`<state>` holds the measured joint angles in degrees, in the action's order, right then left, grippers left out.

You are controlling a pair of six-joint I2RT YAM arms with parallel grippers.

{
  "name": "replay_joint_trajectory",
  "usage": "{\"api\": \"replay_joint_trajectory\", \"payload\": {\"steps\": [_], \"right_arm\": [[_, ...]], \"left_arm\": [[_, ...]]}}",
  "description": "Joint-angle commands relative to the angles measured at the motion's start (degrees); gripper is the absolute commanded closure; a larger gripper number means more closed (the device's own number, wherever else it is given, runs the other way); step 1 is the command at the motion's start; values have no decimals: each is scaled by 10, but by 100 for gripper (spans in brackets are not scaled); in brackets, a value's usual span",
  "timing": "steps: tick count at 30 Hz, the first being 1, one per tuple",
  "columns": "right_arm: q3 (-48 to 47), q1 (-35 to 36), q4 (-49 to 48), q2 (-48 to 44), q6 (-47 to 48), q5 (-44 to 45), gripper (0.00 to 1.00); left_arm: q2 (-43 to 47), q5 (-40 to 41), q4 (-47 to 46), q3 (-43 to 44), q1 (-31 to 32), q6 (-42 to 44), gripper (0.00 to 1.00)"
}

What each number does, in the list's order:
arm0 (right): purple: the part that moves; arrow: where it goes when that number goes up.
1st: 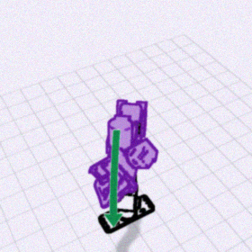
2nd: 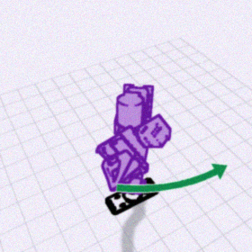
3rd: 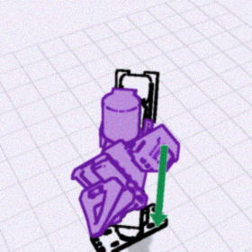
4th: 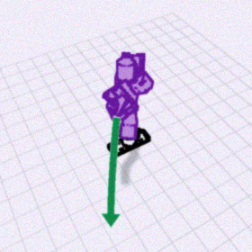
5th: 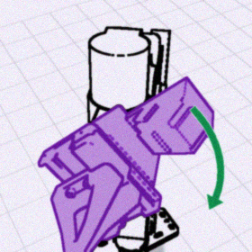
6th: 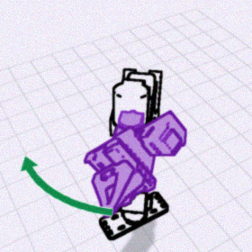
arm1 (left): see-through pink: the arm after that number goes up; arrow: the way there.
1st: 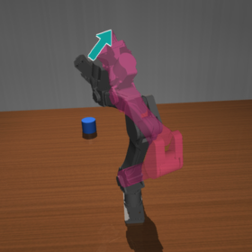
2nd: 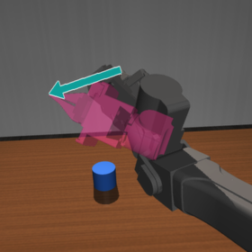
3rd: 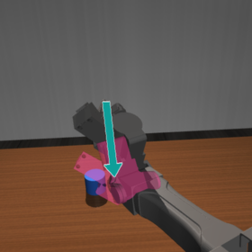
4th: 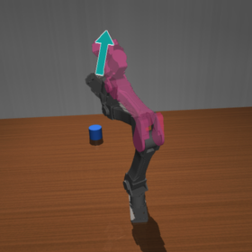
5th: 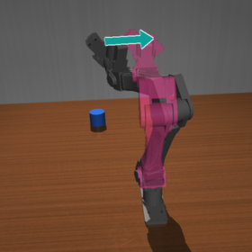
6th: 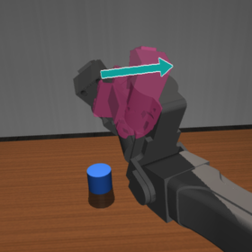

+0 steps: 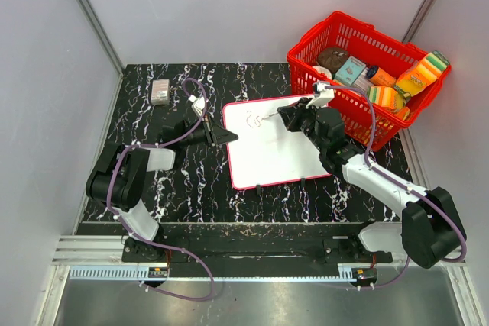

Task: Write a sentence on the whiteboard
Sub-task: Put down the whiteboard on the whiteboard stand.

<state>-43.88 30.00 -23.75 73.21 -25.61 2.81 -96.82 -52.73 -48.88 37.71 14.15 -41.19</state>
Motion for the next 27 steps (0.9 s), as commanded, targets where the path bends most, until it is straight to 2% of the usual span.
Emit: {"api": "replay_joint_trajectory", "payload": {"steps": [1,16,27], "right_arm": [[-11,4,-13,-7,16,33,100],[-24,3,-17,5,21,51,100],[-39,3,-12,28,12,6,100]], "left_arm": [[13,-5,-10,4,11,45,100],[13,-4,-10,5,11,45,100],[12,-4,-9,5,11,45,100]]}}
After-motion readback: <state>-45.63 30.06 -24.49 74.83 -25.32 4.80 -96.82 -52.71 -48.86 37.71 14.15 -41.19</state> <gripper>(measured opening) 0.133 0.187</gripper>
